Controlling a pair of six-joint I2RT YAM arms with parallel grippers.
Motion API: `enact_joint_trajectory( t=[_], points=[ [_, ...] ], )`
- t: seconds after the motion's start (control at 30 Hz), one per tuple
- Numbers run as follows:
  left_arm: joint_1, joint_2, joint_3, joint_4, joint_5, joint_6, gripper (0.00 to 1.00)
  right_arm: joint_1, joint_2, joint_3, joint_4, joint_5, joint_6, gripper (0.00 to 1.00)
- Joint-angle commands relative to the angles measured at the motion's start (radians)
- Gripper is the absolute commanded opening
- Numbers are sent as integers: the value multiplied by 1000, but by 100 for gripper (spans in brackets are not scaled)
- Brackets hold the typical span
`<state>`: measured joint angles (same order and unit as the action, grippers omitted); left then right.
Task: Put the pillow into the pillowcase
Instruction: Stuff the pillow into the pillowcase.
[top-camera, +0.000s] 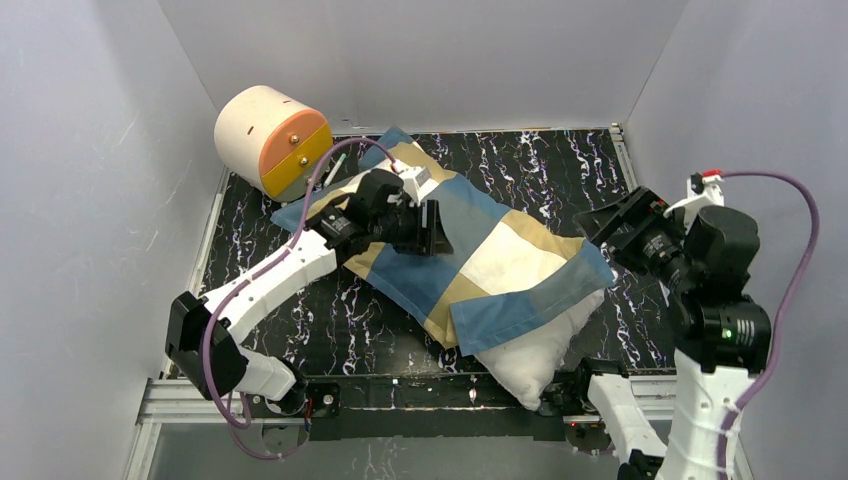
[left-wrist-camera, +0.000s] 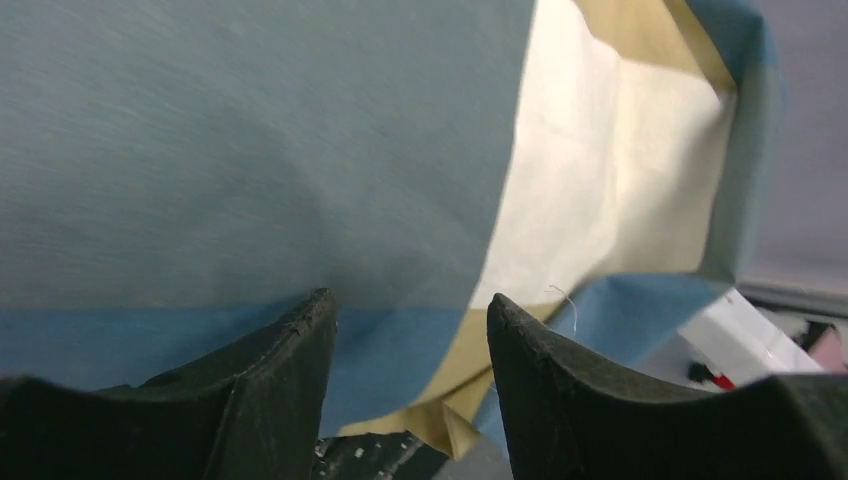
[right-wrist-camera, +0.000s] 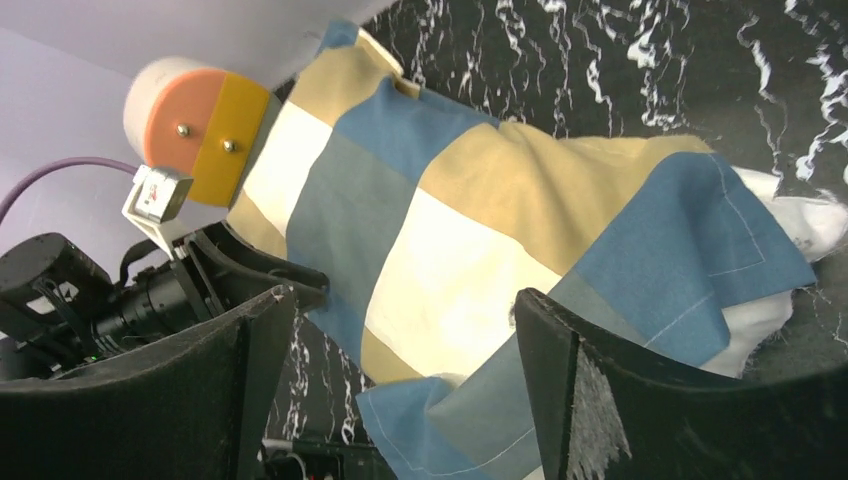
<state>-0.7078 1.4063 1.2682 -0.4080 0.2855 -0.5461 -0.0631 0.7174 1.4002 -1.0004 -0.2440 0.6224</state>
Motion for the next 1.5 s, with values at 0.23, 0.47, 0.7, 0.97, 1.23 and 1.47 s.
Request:
enact_joint_trajectory(
  t=[0.23, 0.47, 0.7, 0.97, 1.23, 1.47],
  points=[
    [-326, -3, -228, 367, 113, -207, 49, 2, 190, 35, -115, -203, -212, 80],
    [-521, -33, -202, 519, 92, -293, 49, 2, 228, 43, -110, -253, -214, 76],
    [-365, -127, -119, 151, -68, -133, 60, 2, 278, 45, -56, -274, -196, 74],
    [67, -175, -111, -121, -49, 6, 74, 89, 300, -86, 42, -197, -173, 76],
    [293, -286, -205, -216, -177, -29, 98, 679, 480, 23, 81, 268, -59, 80],
    [408, -391, -337, -169, -115, -135, 98, 1257, 678, 147, 37, 833, -168, 89]
  ],
)
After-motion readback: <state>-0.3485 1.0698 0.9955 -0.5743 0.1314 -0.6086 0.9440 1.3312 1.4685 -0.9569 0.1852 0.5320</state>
